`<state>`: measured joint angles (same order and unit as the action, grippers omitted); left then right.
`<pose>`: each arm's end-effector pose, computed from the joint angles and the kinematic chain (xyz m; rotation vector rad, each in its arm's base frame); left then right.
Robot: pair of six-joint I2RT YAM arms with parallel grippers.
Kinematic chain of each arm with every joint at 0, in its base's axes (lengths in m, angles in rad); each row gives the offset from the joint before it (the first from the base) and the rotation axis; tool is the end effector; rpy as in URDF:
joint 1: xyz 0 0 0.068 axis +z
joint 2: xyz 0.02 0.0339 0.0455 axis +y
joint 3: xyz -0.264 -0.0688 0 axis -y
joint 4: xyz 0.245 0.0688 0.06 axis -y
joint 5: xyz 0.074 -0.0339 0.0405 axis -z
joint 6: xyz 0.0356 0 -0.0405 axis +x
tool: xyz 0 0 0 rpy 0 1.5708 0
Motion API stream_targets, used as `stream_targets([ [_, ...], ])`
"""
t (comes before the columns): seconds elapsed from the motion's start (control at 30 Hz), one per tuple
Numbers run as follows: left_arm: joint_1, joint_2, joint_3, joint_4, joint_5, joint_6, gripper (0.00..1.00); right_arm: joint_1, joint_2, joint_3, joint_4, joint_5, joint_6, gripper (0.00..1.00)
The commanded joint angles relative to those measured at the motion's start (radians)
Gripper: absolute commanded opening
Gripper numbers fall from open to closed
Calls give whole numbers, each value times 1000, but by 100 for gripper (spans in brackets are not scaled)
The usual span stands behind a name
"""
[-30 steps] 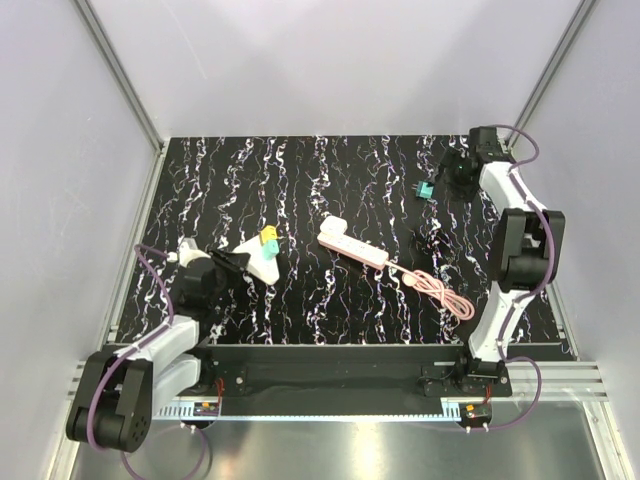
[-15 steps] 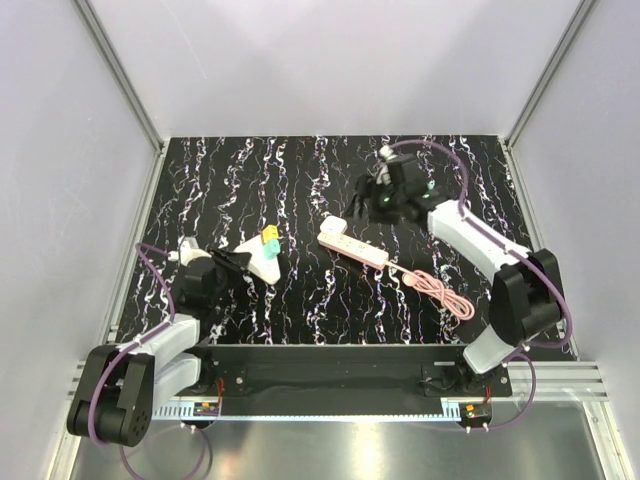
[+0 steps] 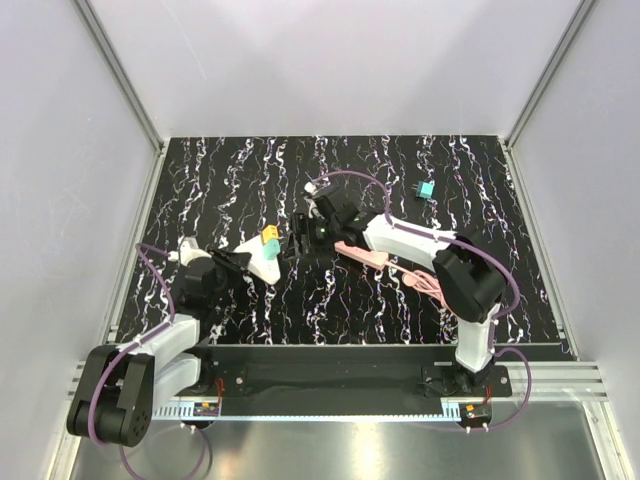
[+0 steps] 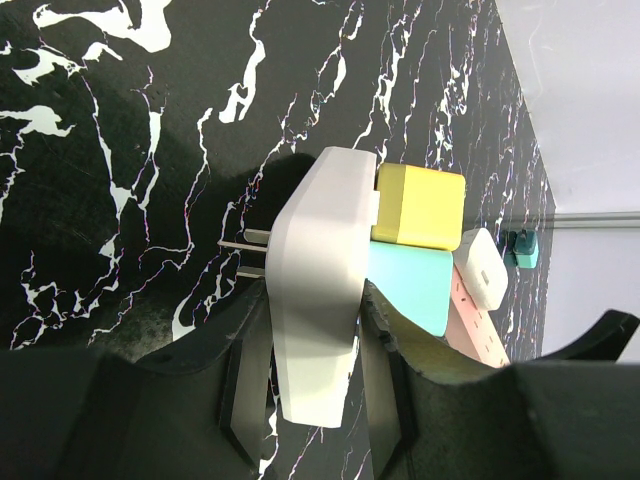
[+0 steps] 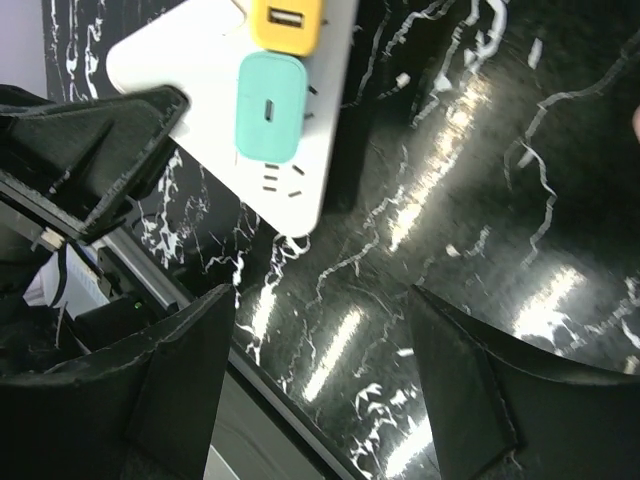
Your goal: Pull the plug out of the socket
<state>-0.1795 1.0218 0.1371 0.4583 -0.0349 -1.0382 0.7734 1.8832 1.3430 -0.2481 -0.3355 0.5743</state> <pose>0.1809 -0.0316 0.1418 -0.8854 1.8779 -0.7350 0.2909 0.3004 0.2139 -0.4309 2.5209 0.9943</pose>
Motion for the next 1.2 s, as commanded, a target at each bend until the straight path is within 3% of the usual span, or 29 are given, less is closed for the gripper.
stream_targets([
  [0.0, 0, 8, -31, -102, 6, 69, 0, 18, 28, 84, 69, -45, 13, 78],
  [0.17, 0, 9, -28, -102, 1, 72, 0, 27, 106, 146, 96, -56, 15, 84],
  [0.43, 0, 9, -27, -109, 1, 66, 0, 27, 218, 245, 95, -71, 47, 72],
  [0.77, 0, 0, -33, -112, 3, 60, 0, 27, 271, 283, 96, -63, 67, 59],
  [1.0, 0, -2, -37, -107, 0, 61, 0, 35, 297, 311, 95, -57, 114, 57],
  [1.17, 0, -2, -36, -109, -2, 55, 0, 38, 323, 337, 93, -53, 151, 48],
])
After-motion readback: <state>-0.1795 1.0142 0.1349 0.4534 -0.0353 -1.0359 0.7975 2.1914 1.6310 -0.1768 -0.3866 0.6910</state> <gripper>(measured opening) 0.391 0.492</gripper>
